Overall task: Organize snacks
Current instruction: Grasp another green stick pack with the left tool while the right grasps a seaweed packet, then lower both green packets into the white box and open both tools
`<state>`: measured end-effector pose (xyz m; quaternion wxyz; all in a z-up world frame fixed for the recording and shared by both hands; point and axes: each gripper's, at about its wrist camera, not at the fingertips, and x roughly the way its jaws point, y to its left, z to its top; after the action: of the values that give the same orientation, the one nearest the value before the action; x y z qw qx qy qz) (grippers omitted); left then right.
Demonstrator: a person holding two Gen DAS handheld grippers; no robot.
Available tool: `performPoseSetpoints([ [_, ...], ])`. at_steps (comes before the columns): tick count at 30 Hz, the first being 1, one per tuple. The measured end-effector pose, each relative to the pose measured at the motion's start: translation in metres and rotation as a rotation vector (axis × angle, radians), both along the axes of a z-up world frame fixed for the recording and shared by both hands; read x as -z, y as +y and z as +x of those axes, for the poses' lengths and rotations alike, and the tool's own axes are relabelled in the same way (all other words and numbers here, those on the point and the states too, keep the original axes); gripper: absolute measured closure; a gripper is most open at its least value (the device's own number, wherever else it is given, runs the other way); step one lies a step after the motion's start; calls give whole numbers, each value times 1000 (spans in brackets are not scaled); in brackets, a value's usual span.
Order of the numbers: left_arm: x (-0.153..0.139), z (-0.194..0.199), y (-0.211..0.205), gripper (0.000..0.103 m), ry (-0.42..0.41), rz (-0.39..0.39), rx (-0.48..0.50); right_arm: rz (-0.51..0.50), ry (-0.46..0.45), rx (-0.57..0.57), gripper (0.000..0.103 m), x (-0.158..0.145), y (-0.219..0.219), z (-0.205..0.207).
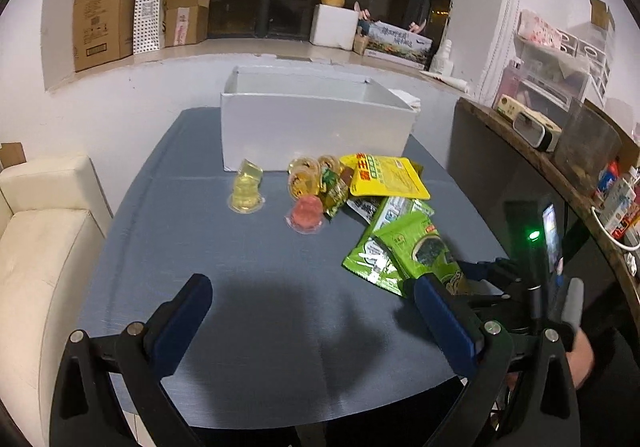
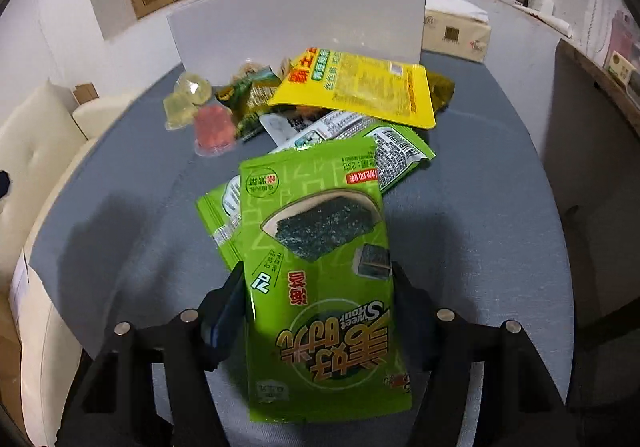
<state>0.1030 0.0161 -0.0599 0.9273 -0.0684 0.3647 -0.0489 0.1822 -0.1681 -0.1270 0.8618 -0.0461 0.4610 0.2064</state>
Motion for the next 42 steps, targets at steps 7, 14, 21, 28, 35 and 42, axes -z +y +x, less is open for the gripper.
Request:
performPoseSetpoints([
  [7, 7, 14, -24, 0, 12, 29, 93, 60, -64, 41, 33, -33, -30, -19],
  [14, 28, 60, -80, 0, 35, 92, 241, 83, -106, 156, 33, -60, -85, -37],
  [21, 61, 107, -120, 0, 61, 149, 336, 128, -115, 232, 32, -69, -133, -52],
  [28, 83, 138, -125, 14, 129, 120, 346, 139, -109, 248, 32, -68, -143, -54],
  [35, 80, 135, -118, 37, 136, 93, 366, 152, -113, 241, 32, -68, -140, -55],
  [42, 51, 80, -95, 37, 72, 58, 345, 173, -129, 196, 32, -73, -122, -56],
])
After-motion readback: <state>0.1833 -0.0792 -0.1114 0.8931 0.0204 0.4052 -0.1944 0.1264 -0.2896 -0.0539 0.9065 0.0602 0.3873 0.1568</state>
